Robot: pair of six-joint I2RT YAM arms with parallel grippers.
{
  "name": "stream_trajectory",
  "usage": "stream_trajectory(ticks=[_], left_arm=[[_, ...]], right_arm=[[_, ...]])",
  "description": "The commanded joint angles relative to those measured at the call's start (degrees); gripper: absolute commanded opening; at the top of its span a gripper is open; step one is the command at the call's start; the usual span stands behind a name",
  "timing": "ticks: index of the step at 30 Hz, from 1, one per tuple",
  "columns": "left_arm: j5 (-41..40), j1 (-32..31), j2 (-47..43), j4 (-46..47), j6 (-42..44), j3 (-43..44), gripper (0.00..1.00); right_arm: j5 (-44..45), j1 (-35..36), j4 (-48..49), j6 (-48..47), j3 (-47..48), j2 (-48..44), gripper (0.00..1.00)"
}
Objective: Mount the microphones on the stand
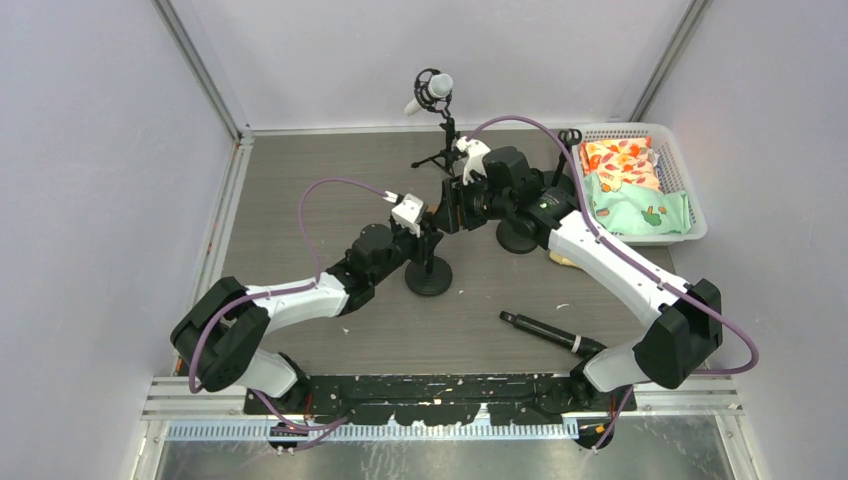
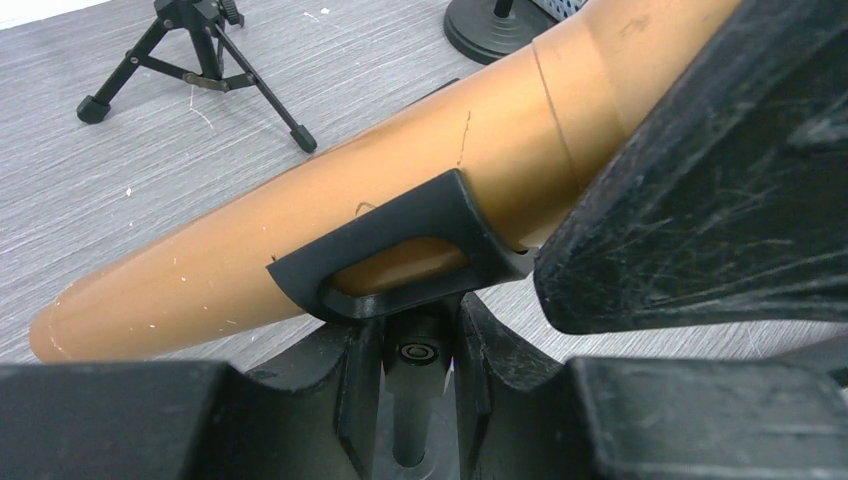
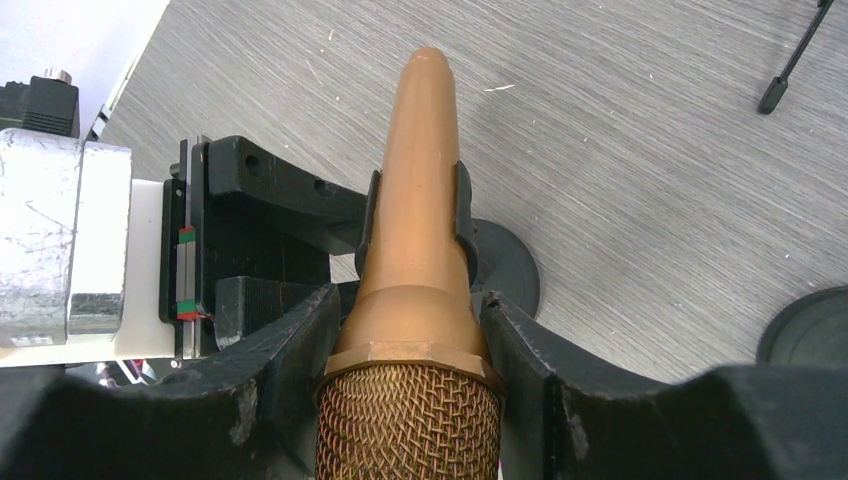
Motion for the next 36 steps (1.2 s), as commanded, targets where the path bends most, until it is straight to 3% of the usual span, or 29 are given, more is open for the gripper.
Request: stream_trajectory(ticks=[1,7,10,18,23,30,36], left_arm=[[6.56,-3.33,-1.16,1.36,1.88,0.45,0.0],[3.17,-3.33,-1.76,0.49,1.13,-0.62,0.0],[2.57,-3.31,-1.82,0.48,0.92,-1.25,0.0],[-2.78,-3.24,-2.78,2.05,-0.44,-3.31,0.0],[-11.12,-3.0,-3.7,4.31,-0.48,-3.16,0.0],[-8.78,0.15,-3.38,4.9,4.53,2.36,0.0],[-3.28,8.93,0.11,8.67,5.27,7.16,0.0]], right_arm=[[3.78,0.34,-2.46,-2.56,-2.33,4.03,0.11],[5.44,0.28,-0.59,-2.64,-2.9,-2.13,0.64],[4.19,0.05,-1.09,-2.51,-0.54,-5.73,0.75],[0.92,-0.14,1.54,-2.59,2.56,-16.39,0.86],[3.51,-0.08,10.41,-3.2,-4.8,-25.01,0.86],[7.51,-0.13,10.29,-5.35,-10.16,-30.03,0.85],[8.46,-0.12,10.19,-5.51,-13.01,-32.06,0.84]])
